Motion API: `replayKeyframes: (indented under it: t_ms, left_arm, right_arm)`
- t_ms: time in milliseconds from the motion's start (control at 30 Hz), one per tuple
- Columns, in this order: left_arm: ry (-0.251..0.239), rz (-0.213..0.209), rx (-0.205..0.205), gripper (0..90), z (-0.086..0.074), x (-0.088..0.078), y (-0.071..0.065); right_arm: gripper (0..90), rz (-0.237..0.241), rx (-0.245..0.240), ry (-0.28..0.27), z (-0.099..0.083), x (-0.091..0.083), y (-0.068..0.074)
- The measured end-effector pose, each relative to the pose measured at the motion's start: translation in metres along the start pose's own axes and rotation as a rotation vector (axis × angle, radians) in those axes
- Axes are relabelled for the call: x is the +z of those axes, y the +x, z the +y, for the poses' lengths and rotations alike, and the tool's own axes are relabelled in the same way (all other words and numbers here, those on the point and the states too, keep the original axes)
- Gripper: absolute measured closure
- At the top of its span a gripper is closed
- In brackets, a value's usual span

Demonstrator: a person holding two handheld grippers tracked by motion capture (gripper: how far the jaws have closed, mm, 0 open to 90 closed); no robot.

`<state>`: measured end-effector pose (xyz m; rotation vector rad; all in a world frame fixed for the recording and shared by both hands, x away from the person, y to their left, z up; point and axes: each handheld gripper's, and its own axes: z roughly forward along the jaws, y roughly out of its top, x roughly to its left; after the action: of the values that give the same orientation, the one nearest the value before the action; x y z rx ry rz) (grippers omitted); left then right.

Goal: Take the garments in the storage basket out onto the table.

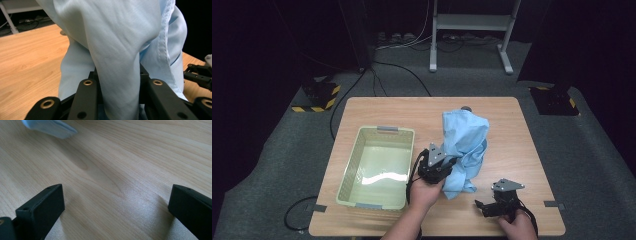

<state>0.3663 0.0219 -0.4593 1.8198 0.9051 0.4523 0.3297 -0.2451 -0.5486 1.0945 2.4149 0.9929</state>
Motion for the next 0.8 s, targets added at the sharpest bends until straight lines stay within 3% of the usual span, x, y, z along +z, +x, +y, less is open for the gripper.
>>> replayKeyframes:
  t_ms: [167,400,800]
  left_arm:
    - [0.034,0.004,-0.006,72.0,-0.002,0.010,0.002]
    - [0.150,0.028,-0.028,71.9,-0.011,0.031,0.009]
    - [0.268,0.029,-0.042,70.0,-0.021,0.066,0.013]
  right_arm:
    - [0.3,0.000,0.000,0.000,0.000,0.000,0.000]
    - [0.3,0.000,0.001,-0.001,0.000,0.000,0.000]
    - [0.3,0.001,0.002,-0.001,0.000,0.000,0.000]
